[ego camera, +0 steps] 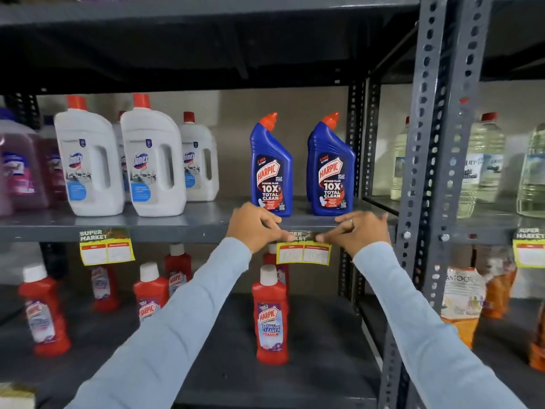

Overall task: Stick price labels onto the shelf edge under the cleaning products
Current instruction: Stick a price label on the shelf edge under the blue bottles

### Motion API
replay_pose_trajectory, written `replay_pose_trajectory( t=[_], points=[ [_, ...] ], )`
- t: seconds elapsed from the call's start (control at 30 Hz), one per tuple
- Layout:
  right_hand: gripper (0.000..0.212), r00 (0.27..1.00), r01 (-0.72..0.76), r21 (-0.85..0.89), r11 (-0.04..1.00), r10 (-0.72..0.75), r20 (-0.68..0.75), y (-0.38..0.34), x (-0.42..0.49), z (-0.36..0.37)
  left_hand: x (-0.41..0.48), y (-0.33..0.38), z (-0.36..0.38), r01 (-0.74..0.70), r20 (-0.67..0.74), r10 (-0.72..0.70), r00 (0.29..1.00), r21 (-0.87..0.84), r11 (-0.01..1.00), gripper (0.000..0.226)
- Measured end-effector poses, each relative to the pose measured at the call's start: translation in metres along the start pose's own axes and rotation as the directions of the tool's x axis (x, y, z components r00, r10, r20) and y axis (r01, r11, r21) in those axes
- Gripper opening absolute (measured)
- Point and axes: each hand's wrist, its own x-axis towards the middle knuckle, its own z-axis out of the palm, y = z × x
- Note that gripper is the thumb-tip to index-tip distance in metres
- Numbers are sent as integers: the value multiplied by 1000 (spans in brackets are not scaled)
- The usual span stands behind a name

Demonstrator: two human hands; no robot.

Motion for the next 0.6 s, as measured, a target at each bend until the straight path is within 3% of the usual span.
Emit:
replay_pose_trajectory(
  t=[0.2,0.3,0.5,0.6],
  points=[
    [39,993,-118,116,986,118,7,-2,8,1,6,1,8,67,-44,-67,997,-2,998,23],
    [32,989,-148,184,972,151,0,3,9,1,7,-4,11,51,-81,-53,995,-29,998,30],
    [32,995,-83,114,990,76,60,3,22,-3,8,1,6,5,-19,-6,1000,-23,1000,23],
    [38,995,55,259,964,-31,-93,-3,14,-39,10,-5,-9,-3,92,8,996,-55,998,22]
  ],
)
